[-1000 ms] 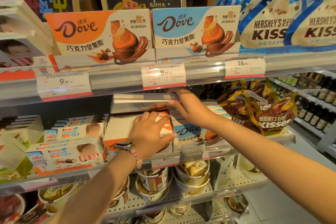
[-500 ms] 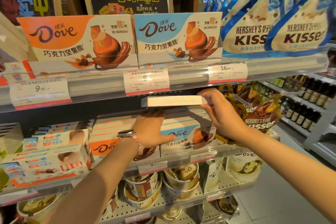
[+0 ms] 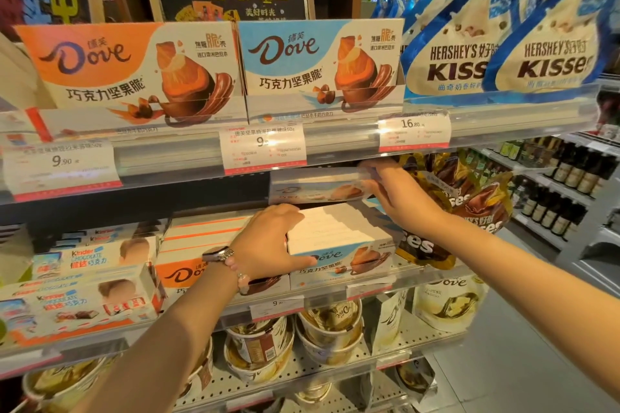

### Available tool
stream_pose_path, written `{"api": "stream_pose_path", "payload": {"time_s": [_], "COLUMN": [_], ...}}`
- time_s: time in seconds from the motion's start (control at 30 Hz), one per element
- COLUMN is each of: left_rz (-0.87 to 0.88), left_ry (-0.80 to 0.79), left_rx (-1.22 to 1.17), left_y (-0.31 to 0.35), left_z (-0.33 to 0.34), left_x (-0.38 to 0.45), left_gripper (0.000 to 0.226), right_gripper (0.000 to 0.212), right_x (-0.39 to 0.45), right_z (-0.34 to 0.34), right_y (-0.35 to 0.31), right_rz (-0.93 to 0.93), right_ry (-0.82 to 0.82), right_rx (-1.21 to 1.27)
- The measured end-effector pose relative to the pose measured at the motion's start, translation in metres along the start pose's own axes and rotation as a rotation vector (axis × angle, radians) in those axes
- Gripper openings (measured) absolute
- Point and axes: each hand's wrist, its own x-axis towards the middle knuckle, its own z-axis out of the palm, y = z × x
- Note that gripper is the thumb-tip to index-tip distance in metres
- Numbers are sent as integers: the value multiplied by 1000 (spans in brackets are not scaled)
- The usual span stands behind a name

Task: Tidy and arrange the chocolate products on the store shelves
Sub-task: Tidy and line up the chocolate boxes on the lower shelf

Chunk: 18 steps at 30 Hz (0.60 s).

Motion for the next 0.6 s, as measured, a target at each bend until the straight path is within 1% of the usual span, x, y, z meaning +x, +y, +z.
{"api": "stream_pose_path", "payload": {"time_s": [0.13, 0.23, 0.37, 0.5, 0.6], "left_rz": [-7, -8, -9, 5, 6], "left_ry": [-11, -17, -4, 13, 16], "left_rx": [-11, -17, -37, -23, -23], "left_y": [0, 0, 0, -1, -3], "left_z": [0, -1, -1, 1, 2], "left_x": [0, 0, 0, 0, 0], "left_gripper": [70, 71, 69, 69, 71], "right_gripper": [33, 36, 36, 41, 36], "right_x": [11, 13, 14, 15, 16], "right_z": [2, 4, 5, -2, -10], "right_y": [2, 2, 4, 8, 9], "right_rz": [54, 53, 96, 134, 160], "right_ry": [-12, -27, -87, -150, -160], "right_rx": [1, 18, 48, -47, -81]}}
